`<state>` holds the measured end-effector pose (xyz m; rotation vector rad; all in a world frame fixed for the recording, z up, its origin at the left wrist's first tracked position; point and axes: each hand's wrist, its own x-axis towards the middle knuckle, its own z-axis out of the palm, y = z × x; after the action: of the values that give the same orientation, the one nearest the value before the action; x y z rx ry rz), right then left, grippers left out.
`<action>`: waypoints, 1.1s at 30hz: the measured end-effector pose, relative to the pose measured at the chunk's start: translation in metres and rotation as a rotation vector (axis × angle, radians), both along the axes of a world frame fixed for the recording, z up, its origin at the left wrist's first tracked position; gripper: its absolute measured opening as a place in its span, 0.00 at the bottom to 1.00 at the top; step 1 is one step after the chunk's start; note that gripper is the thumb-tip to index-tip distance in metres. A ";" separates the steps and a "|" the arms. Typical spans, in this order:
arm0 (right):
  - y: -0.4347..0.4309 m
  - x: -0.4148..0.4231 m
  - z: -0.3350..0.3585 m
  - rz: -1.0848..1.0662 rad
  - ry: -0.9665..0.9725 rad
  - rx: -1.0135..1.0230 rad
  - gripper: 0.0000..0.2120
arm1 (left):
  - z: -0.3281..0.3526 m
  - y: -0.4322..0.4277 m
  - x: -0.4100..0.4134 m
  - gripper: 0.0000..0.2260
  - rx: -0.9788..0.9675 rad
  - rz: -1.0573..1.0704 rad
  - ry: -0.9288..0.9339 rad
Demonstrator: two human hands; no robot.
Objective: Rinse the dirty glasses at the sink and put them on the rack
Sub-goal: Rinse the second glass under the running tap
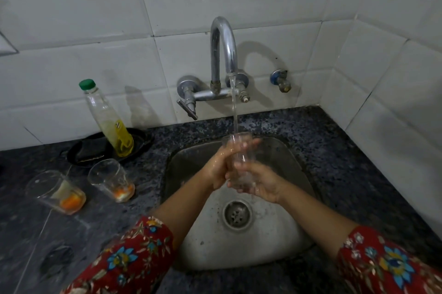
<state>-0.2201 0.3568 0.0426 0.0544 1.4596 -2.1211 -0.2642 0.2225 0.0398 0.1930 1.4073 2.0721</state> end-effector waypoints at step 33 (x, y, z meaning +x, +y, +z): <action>-0.028 -0.045 0.030 -0.037 0.760 1.259 0.22 | -0.012 -0.005 -0.002 0.21 -0.826 0.220 0.555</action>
<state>-0.2652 0.3285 0.0729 -0.2820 3.0097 -0.9018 -0.2662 0.2176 0.0278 0.2809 2.5945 1.4621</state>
